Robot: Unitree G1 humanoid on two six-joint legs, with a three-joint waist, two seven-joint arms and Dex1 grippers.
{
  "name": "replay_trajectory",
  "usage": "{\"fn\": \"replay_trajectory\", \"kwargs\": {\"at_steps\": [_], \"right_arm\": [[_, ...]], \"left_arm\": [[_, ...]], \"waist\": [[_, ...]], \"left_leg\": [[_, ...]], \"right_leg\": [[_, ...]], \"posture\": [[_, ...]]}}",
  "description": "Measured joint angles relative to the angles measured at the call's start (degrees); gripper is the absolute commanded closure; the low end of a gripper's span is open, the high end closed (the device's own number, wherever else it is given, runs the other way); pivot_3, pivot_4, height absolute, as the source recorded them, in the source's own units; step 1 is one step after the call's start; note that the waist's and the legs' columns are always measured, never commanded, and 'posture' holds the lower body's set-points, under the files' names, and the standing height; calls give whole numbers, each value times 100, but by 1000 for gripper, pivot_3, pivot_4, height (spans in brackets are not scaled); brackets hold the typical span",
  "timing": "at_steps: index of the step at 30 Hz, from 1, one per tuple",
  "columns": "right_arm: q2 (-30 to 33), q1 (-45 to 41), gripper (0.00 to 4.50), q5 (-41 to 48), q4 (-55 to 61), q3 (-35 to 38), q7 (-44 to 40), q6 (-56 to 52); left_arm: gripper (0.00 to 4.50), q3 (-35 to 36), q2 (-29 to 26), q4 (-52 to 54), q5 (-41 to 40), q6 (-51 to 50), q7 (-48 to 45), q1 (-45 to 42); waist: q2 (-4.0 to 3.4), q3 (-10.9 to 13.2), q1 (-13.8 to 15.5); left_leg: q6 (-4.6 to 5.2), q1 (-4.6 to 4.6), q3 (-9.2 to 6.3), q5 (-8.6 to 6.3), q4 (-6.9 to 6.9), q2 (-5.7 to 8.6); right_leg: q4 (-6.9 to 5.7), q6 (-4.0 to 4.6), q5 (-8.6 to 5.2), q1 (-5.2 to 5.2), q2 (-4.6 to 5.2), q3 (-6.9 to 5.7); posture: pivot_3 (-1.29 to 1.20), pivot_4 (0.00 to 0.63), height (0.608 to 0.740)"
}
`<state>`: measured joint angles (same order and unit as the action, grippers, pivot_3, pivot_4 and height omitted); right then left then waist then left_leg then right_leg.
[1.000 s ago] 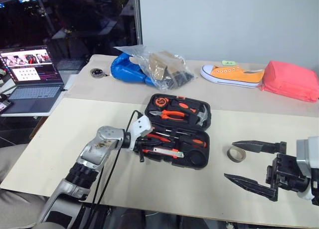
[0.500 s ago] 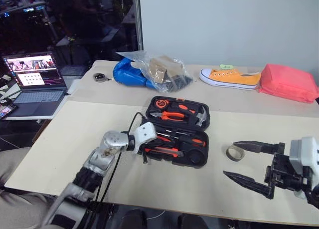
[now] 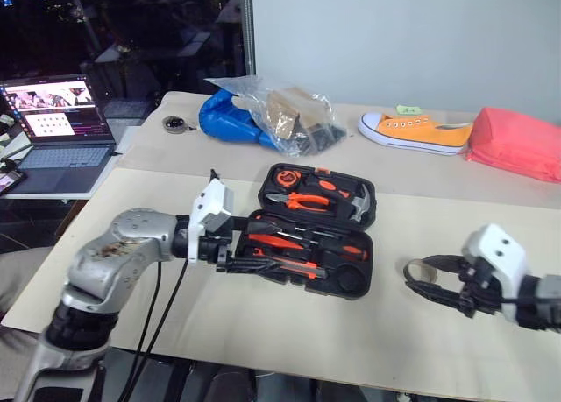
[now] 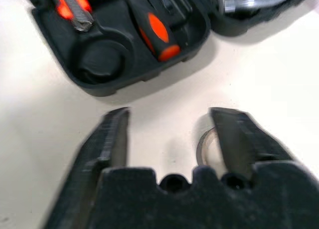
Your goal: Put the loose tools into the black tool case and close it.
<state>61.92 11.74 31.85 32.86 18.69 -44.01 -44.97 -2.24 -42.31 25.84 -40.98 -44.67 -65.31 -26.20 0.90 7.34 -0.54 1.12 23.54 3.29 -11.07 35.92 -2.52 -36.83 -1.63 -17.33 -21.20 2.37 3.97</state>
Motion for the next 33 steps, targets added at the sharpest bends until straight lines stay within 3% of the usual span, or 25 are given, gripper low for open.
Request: {"fn": "replay_trajectory", "kwargs": {"at_steps": [7,10,14,15,21,25,27,29,33], "right_arm": [[101,-965,2151,-543,-827,-1135,273,-704],[22,-1401,2888,-711,-1031,-1540,363,-908],[-78,-1796,4297,-862,-1164,-1927,360,-1032],[-81,-1837,4437,-876,-1169,-1969,349,-1048],[30,-1916,4437,-834,-1068,-1937,90,-1056],[149,-2058,4437,-256,-338,-1346,-358,-1177],[168,-2439,4437,118,138,-1352,-512,-1339],[118,-2951,4437,353,636,-1612,-571,-1499],[-231,-3614,4437,226,710,-2885,-452,-1811]], "left_arm": [[129,-23,6,345,-236,-391,463,-300],[52,-100,75,367,-229,-392,578,-314],[52,-153,103,384,-162,-298,624,-297],[52,-154,99,409,-151,-269,622,-287],[52,-90,145,540,-174,-189,837,-188],[52,137,174,600,-144,121,882,230],[52,316,-62,600,-304,113,645,589],[52,563,-284,603,-623,49,417,871],[52,1074,-436,953,-1197,-61,461,1278]], "waist": [[2,13,-39],[3,17,-39],[1,19,-24],[1,19,-21],[-2,21,-18],[-7,29,-59],[-3,36,-100],[9,47,-118],[19,52,-37]], "left_leg": [[0,0,4,0,-3,4],[0,2,2,0,-5,3],[0,6,2,0,-5,2],[0,6,2,-1,-5,2],[0,7,2,0,-3,2],[0,2,2,-1,-4,-8],[0,-6,2,-1,-6,-18],[-1,-14,-4,0,-6,-28],[-4,-21,10,1,-5,-22]], "right_leg": [[1,-1,-1,-1,0,7],[-1,1,-1,-6,-6,5],[-1,1,-1,-8,-8,4],[0,1,-1,-8,-7,4],[-4,1,-1,-8,-6,4],[-9,3,-1,-9,-11,7],[-17,9,-1,-9,-21,7],[-21,17,-3,-6,-26,-2],[-20,20,-2,-4,-4,2]], "posture": [[0,150,740],[0,150,740],[0,150,740],[0,150,740],[0,150,740],[0,150,740],[0,150,740],[0,150,740],[0,150,740]]}}
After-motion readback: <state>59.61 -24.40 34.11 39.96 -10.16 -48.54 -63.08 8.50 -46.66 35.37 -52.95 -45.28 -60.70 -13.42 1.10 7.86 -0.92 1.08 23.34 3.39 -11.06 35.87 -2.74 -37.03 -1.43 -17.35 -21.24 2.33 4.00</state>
